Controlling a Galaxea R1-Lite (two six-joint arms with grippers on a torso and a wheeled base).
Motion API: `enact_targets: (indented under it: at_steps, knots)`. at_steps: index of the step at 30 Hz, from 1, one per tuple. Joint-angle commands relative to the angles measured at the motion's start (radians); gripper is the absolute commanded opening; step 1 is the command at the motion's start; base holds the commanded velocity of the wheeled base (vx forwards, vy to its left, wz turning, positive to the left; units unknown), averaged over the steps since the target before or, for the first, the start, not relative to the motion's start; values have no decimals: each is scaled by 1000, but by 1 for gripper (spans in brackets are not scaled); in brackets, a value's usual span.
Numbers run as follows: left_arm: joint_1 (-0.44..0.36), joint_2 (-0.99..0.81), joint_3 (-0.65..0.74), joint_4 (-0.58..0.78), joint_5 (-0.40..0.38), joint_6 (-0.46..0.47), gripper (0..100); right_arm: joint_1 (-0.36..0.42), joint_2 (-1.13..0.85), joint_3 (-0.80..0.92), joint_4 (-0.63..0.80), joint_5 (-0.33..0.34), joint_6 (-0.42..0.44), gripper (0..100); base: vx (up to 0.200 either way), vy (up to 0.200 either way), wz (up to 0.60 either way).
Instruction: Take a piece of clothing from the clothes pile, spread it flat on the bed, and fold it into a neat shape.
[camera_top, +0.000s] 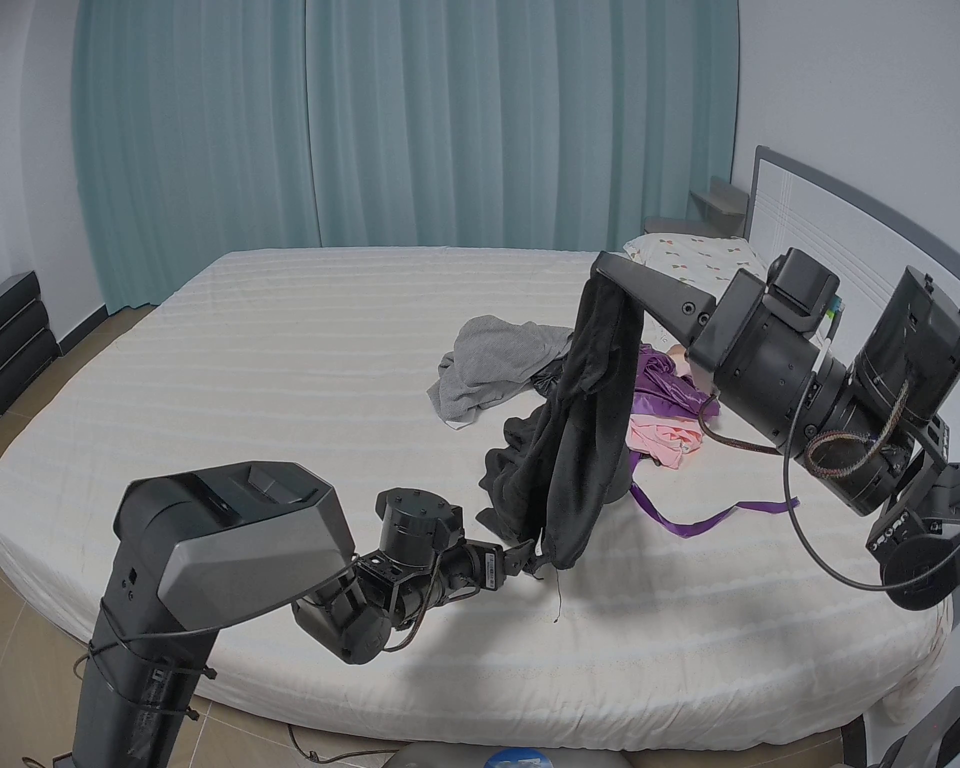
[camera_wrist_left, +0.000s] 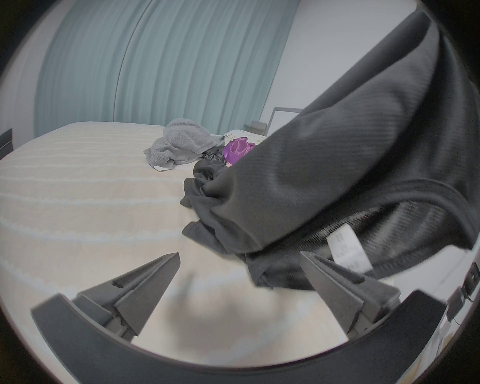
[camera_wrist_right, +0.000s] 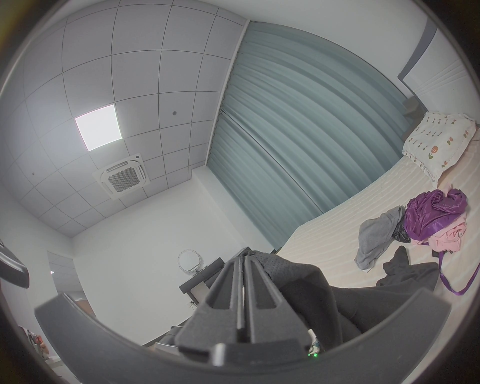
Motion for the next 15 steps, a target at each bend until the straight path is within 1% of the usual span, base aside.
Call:
enact_targets:
  at_steps: [1,2,3,5,8,12,15]
  knots:
    - [12,79,-120,27,41,-11,100,8,-4,0,-3,-2,-2,0,0,0,0]
    - [12,79,-120,27,41,-11,100,8,-4,0,-3,-2,-2,0,0,0,0]
    - [21,102,-179,42,67,-14,100,7,-9,3,-10,-2,-3,0,0,0,0]
    - [24,119,-208,51,71,-18,100,7,-12,3,-13,-2,-3,0,0,0,0]
    - [22,162,-288,99,78,-21,100,2,-24,3,-13,-2,-6,0,0,0,0]
    - [21,179,-346,152,79,-21,100,-10,-29,3,-13,-2,-6,0,0,0,0]
    - [22,177,-357,194,79,-22,100,-21,-33,3,-13,-2,-5,0,0,0,0]
